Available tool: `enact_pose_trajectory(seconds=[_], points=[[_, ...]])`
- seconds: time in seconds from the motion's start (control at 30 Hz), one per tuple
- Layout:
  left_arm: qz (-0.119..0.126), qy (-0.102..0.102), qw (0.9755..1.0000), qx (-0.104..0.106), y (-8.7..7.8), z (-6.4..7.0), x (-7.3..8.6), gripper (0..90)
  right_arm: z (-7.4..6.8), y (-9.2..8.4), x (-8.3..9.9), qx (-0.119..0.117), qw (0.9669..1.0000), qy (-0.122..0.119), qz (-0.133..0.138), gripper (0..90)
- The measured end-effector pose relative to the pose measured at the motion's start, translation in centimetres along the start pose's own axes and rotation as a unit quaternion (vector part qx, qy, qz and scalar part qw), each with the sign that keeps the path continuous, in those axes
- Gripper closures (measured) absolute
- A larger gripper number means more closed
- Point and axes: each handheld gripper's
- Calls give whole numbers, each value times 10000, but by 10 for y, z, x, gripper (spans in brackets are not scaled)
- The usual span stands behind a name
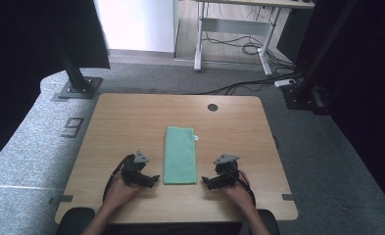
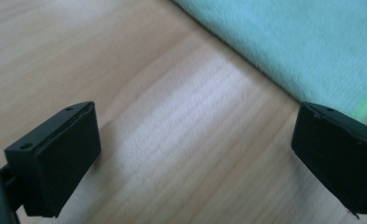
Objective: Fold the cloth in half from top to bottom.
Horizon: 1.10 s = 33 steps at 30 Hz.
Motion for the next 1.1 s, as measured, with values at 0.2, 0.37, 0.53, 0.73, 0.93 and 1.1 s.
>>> enact_pose_trajectory(seconds=[0.2, 0.37, 0.53, 0.73, 0.93, 1.1], points=[[216, -122, 9996, -93, -2, -14, -12, 18, -5, 6, -15, -100, 9999, 32, 67, 0], [278, -144, 9994, -130, 3, -23, -24, 28, -10, 16, -26, -64, 10000, 14, 52, 0], [292, -175, 9993, -163, 15, -31, -37, 29, -15, 24, -38, -38, 10000, -24, 50, 0], [263, -227, 9991, -247, 32, -40, -50, 29, -18, 35, -46, 75, 10000, -54, -22, 0], [154, -306, 9986, -408, 47, -48, -55, 30, -18, 42, -44, 165, 9997, -87, -133, 0], [-54, -195, 9988, -439, 55, -47, -53, 29, -17, 43, -42, 148, 9998, -20, -132, 0]])
Point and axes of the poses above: each handheld gripper's, and its own axes: y roughly forward along the jaws, x roughly out of its underside, z roughly to its right, and after that the axes turned 15 degrees about y, right-handed
